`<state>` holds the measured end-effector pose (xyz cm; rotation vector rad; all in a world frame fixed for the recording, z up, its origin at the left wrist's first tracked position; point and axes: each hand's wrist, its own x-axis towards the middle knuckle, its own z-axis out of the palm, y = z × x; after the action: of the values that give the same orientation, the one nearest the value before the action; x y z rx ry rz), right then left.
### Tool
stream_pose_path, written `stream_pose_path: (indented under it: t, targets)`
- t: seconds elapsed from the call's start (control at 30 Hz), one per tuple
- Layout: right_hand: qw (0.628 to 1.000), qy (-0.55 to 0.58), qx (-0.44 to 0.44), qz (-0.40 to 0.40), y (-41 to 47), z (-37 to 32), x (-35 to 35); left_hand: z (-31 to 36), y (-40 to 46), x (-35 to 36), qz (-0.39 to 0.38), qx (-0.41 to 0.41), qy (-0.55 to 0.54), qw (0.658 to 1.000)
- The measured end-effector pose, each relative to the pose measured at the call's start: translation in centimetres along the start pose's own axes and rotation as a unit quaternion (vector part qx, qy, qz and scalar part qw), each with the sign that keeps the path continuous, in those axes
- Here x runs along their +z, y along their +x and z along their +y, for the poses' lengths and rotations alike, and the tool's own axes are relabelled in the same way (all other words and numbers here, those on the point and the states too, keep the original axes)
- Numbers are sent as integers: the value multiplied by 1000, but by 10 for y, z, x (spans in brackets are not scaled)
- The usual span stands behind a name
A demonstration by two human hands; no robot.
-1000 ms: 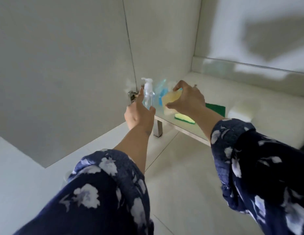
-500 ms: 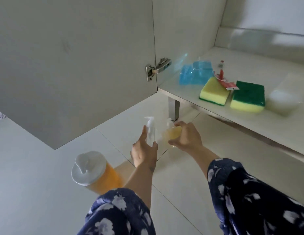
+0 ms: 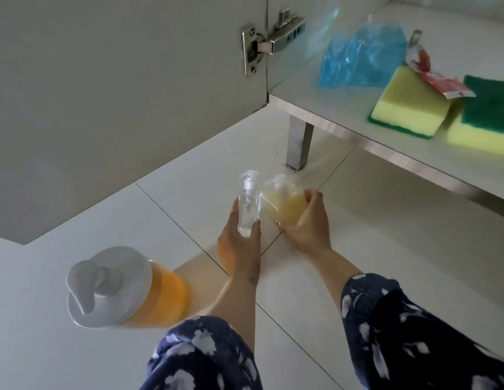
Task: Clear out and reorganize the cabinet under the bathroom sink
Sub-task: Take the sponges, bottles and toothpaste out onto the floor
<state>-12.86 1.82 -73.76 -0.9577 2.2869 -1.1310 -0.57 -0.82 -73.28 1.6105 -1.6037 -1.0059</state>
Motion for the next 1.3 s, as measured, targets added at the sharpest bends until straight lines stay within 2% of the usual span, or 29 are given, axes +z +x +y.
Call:
stream_pose_path:
  t: [0.13, 0.4, 0.53, 0.67, 0.83, 1.03, 1.17, 1.3]
  targets:
    - [1000, -12, 21, -9, -5, 6, 0, -5, -3, -1, 7, 25, 16, 1000]
    - [997, -29, 50, -52, -10, -1, -9, -8, -20, -5, -6, -49, 8, 999]
    - [990, -76, 56, -107, -16, -9, -24, -5, -24, -12, -49, -71, -1, 996]
    - [980, -134, 39, -144, -25, -25, -52, 9, -26, -27, -77, -58, -7, 995]
    - [958, -213, 15, -194, -39, -60, -98, 54, -28, -58, -51, 17, 53, 997]
    - [958, -224, -69, -166, -42, -103, -161, 140, -31, -71, -59, 123, 80, 987]
    - [960, -243, -107, -90, -25, -129, -213, 201, -33, -55, -98, 174, 65, 978]
    - [951, -293, -94, -26, 4, -142, -268, 248, -33, -34, -128, 188, 76, 971]
